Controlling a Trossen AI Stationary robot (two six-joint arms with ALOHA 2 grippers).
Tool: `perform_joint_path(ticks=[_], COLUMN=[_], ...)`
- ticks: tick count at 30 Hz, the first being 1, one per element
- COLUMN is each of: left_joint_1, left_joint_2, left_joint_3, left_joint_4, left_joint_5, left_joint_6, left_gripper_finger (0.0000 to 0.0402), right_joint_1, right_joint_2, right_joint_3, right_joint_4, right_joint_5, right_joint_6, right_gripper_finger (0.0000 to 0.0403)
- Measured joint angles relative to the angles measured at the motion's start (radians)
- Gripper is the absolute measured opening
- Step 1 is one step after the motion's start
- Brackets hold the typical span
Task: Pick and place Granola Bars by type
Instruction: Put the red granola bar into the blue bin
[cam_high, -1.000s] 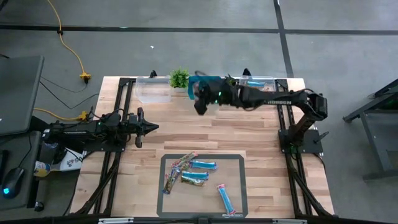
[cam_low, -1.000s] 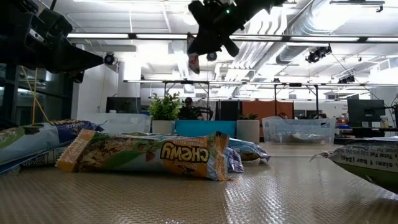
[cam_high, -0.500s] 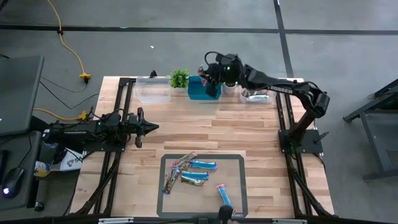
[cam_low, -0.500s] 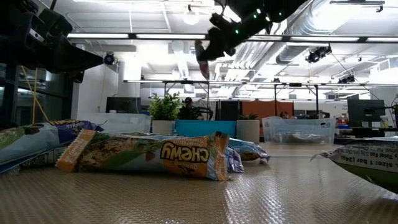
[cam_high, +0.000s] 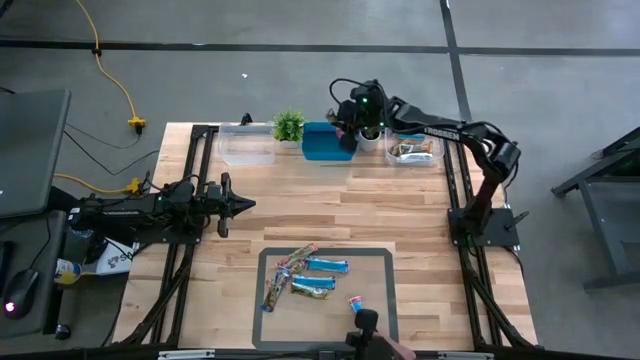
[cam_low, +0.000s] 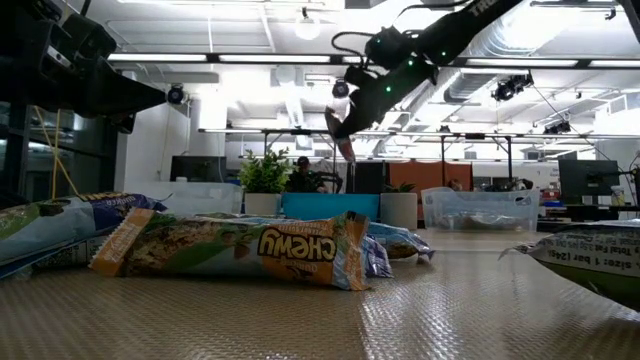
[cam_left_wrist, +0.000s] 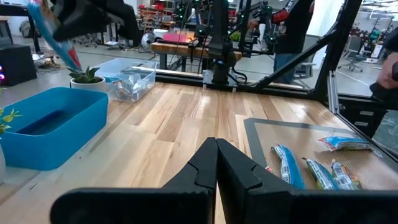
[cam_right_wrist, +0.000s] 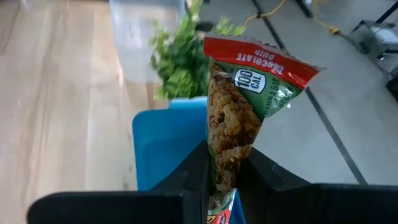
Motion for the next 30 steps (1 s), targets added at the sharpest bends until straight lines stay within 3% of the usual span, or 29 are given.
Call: perform_joint_path(ticks=[5, 9, 14, 22, 30], left_joint_1=[0.0, 0.0, 0.0, 0.0, 0.0], left_joint_2=[0.0, 0.0, 0.0, 0.0, 0.0], left_joint_3=[0.0, 0.0, 0.0, 0.0, 0.0], left_joint_4=[0.0, 0.0, 0.0, 0.0, 0.0], left_joint_5=[0.0, 0.0, 0.0, 0.0, 0.0], left_joint_6=[0.0, 0.0, 0.0, 0.0, 0.0], left_gripper_finger=[0.0001, 0.0001, 0.0001, 0.0001, 0.0001], right_joint_1=[0.0, 0.0, 0.0, 0.002, 0.029], right_joint_2=[0.011, 0.018, 0.1, 0.35, 0.561], right_joint_3=[0.002, 0.068, 0.256, 0.637, 0.896], right_joint_4=[-0.031, -0.15, -0.349, -0.714, -0.933], right_joint_5=[0.005, 0.026, 0.03, 0.031, 0.094], right_joint_6=[-0.001, -0.036, -0.053, -0.115, -0.234], right_gripper_finger=[0.0051, 0.0051, 0.0051, 0.0051, 0.0051])
